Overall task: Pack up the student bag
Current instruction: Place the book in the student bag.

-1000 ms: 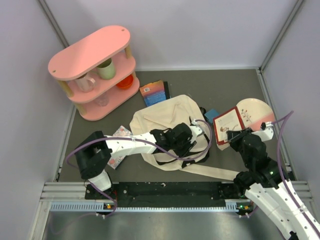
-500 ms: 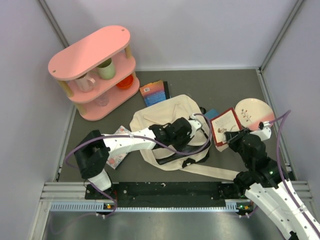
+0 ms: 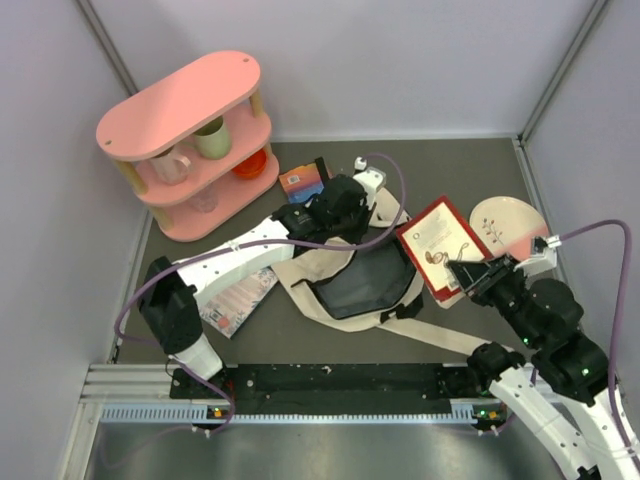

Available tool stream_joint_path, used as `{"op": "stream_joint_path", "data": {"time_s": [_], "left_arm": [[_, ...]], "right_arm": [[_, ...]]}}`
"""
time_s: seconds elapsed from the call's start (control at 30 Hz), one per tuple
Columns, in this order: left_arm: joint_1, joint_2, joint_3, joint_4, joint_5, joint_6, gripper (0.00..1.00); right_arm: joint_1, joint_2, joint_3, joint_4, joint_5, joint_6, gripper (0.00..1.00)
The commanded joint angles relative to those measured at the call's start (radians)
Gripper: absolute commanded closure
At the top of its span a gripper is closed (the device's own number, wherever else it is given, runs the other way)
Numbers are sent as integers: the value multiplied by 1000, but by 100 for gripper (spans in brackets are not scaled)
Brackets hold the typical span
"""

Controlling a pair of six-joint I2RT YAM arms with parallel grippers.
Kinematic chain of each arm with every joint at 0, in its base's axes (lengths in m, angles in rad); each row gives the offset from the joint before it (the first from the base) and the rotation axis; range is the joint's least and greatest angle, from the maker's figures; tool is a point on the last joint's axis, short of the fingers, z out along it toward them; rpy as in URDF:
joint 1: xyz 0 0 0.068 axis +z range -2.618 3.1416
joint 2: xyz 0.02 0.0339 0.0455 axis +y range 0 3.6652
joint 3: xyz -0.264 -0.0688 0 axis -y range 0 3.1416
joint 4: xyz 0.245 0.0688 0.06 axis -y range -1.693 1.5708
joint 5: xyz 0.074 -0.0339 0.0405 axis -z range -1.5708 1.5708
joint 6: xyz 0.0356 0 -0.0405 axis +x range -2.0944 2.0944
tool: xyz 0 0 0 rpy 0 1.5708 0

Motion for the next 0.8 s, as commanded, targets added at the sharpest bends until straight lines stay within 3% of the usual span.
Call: {"op": "stream_joint_path", "data": {"time_s": [0.0, 0.2, 0.37, 0.6, 0.77], "left_arm": [[-7, -70, 101, 69, -42, -22, 100], [-8, -122, 72, 165, -47, -42, 100], [-8, -146, 73, 179, -34, -47, 100], [-24, -166, 61, 208, -8, -56, 100], [-47, -153, 67, 218, 24, -67, 100]], "right_arm": [[7, 21, 76, 15, -260, -43, 100], [6, 51, 50, 6, -461, 15, 100], [7, 83, -57, 33, -458, 57, 100], [6, 159, -246, 402, -510, 164, 100], [6, 265, -288, 593, -497, 196, 100]]}}
